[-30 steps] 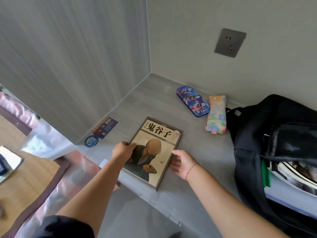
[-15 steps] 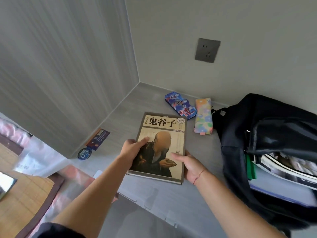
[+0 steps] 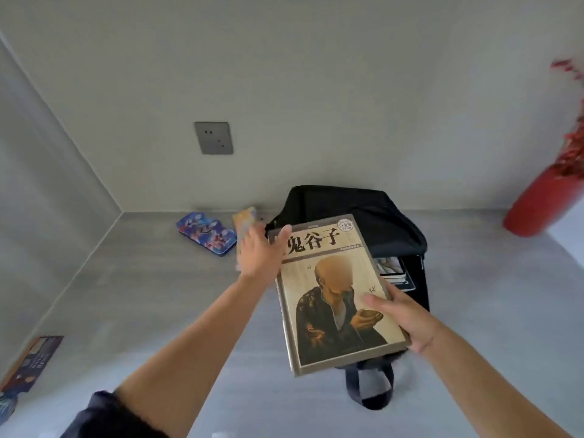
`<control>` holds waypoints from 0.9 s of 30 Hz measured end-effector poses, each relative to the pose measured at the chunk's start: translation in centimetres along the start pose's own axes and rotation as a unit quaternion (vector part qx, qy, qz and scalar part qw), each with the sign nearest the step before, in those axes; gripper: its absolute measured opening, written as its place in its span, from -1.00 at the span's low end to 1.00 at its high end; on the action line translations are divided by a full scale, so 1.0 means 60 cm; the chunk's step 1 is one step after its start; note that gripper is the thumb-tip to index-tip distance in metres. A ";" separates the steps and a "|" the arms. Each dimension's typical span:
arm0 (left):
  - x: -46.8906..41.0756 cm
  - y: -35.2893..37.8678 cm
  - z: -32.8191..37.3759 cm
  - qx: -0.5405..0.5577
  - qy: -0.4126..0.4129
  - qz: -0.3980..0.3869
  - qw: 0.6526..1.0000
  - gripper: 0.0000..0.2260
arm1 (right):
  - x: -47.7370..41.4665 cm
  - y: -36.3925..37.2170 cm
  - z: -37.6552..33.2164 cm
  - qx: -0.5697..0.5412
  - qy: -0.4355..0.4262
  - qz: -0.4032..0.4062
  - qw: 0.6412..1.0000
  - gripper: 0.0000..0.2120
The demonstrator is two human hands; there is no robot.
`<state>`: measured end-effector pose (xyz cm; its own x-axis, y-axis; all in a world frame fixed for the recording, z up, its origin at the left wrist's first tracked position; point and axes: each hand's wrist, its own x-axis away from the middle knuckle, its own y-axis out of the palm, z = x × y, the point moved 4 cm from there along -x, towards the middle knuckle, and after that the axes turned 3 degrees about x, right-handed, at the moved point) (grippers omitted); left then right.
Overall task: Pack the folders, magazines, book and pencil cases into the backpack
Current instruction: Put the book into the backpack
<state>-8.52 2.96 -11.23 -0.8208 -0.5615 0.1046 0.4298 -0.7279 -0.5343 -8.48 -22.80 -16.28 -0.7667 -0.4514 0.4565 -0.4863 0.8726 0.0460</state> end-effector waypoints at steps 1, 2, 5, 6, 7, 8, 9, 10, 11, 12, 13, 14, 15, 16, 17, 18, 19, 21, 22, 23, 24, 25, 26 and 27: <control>0.003 0.026 0.029 -0.061 0.072 0.001 0.996 -0.47 | 0.020 -0.022 0.011 0.013 0.009 0.003 1.000 -0.62; 0.008 0.053 0.055 -0.098 0.135 -0.009 0.986 -0.48 | 0.033 -0.043 0.026 0.022 0.016 0.003 1.000 -0.60; 0.031 0.165 0.124 -0.178 0.258 -0.084 0.946 -0.52 | 0.071 -0.106 0.065 0.017 0.020 0.007 1.000 -0.37; 0.034 0.198 0.130 -0.220 0.280 -0.102 0.929 -0.50 | 0.077 -0.123 0.079 0.008 0.023 0.009 1.000 -0.31; 0.038 0.225 0.134 -0.268 0.292 -0.115 0.911 -0.47 | 0.084 -0.134 0.088 0.003 0.021 0.011 1.000 -0.30; 0.035 0.244 0.130 -0.308 0.287 -0.124 0.899 -0.45 | 0.086 -0.143 0.097 -0.004 0.017 0.008 1.000 -0.29; 0.033 0.266 0.131 -0.331 0.276 -0.129 0.893 -0.42 | 0.094 -0.157 0.106 -0.013 0.019 0.014 1.000 -0.24; 0.032 0.283 0.133 -0.337 0.261 -0.129 0.895 -0.41 | 0.100 -0.170 0.114 -0.022 0.020 0.019 0.999 -0.21; 0.030 0.292 0.133 -0.333 0.248 -0.126 0.901 -0.41 | 0.105 -0.179 0.121 -0.028 0.022 0.026 0.999 -0.19; 0.030 0.300 0.134 -0.325 0.243 -0.125 0.906 -0.42 | 0.109 -0.190 0.127 -0.033 0.021 0.030 0.999 -0.19; 0.032 0.312 0.135 -0.319 0.243 -0.129 0.907 -0.45 | 0.117 -0.204 0.131 -0.036 0.023 0.037 0.998 -0.20; 0.034 0.323 0.133 -0.319 0.245 -0.138 0.905 -0.48 | 0.123 -0.219 0.136 -0.035 0.024 0.041 0.998 -0.24; 0.036 0.326 0.125 -0.323 0.245 -0.148 0.902 -0.49 | 0.126 -0.229 0.139 -0.033 0.024 0.044 0.998 -0.30; 0.037 0.326 0.116 -0.328 0.246 -0.159 0.898 -0.48 | 0.128 -0.237 0.143 -0.032 0.024 0.045 0.998 -0.35; 0.038 0.329 0.107 -0.338 0.249 -0.171 0.891 -0.46 | 0.130 -0.246 0.146 -0.033 0.023 0.049 0.998 -0.37; 0.036 0.331 0.100 -0.350 0.256 -0.180 0.883 -0.43 | 0.132 -0.255 0.148 -0.031 0.024 0.054 0.998 -0.35; 0.035 0.333 0.093 -0.366 0.265 -0.186 0.872 -0.40 | 0.132 -0.262 0.149 -0.028 0.025 0.057 0.998 -0.29; 0.036 0.337 0.085 -0.405 0.291 -0.200 0.844 -0.31 | 0.130 -0.276 0.151 -0.022 0.024 0.060 0.998 -0.20; 0.040 0.339 0.083 -0.434 0.302 -0.207 0.823 -0.26 | 0.128 -0.281 0.150 -0.020 0.024 0.060 0.998 -0.18; 0.042 0.338 0.078 -0.466 0.313 -0.208 0.801 -0.20 | 0.124 -0.286 0.152 -0.019 0.022 0.061 0.998 -0.17; 0.041 0.335 0.075 -0.498 0.327 -0.198 0.778 -0.15 | 0.122 -0.289 0.150 -0.019 0.020 0.061 0.998 -0.17; 0.037 0.330 0.074 -0.526 0.339 -0.180 0.759 -0.15 | 0.118 -0.291 0.151 -0.021 0.017 0.060 0.998 -0.17; 0.033 0.322 0.079 -0.540 0.347 -0.153 0.752 -0.20 | 0.116 -0.291 0.149 -0.022 0.015 0.054 0.998 -0.16; 0.024 0.314 0.084 -0.539 0.356 -0.121 0.754 -0.31 | 0.114 -0.289 0.147 -0.024 0.012 0.047 0.999 -0.16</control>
<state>0.33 -13.56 -16.91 -0.9851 0.1681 0.0361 -0.0048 0.1831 -0.9831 -8.99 -42.69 -21.82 -0.7976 -0.3627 0.4819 -0.3914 0.9192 0.0439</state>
